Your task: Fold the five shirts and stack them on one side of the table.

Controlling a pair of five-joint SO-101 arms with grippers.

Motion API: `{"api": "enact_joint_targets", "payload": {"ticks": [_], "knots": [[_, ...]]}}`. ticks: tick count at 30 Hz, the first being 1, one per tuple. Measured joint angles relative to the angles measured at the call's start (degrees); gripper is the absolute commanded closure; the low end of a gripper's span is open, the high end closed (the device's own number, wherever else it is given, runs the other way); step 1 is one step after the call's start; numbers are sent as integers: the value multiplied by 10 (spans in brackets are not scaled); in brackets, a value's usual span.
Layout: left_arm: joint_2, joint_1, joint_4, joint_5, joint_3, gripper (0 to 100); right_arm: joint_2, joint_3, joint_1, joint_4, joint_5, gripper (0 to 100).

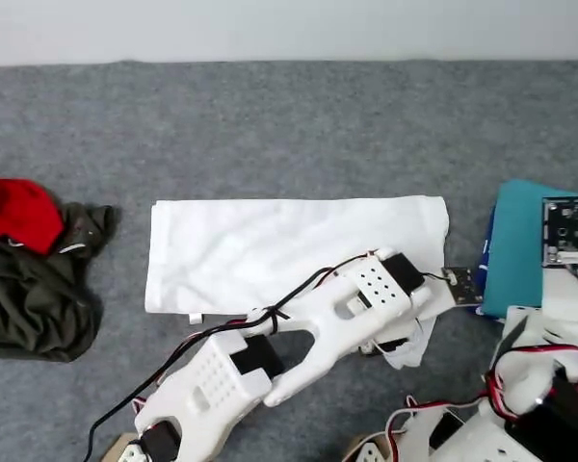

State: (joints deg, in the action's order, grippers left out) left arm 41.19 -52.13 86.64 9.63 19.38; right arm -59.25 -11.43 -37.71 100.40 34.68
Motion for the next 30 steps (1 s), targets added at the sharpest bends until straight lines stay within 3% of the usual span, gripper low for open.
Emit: {"api": "enact_joint_targets", "payload": {"ticks": [11, 20, 27, 30], "knots": [[-69, 19, -1, 0, 1, 995, 0, 0, 0, 1, 0, 934], [-90, 127, -60, -1, 1, 988, 1, -22, 0, 1, 0, 934], [-70, 189, -110, -36, 4, 822, 0, -32, 0, 1, -1, 934], [-60, 204, -120, -56, 4, 815, 0, -32, 0, 1, -1, 934]]}}
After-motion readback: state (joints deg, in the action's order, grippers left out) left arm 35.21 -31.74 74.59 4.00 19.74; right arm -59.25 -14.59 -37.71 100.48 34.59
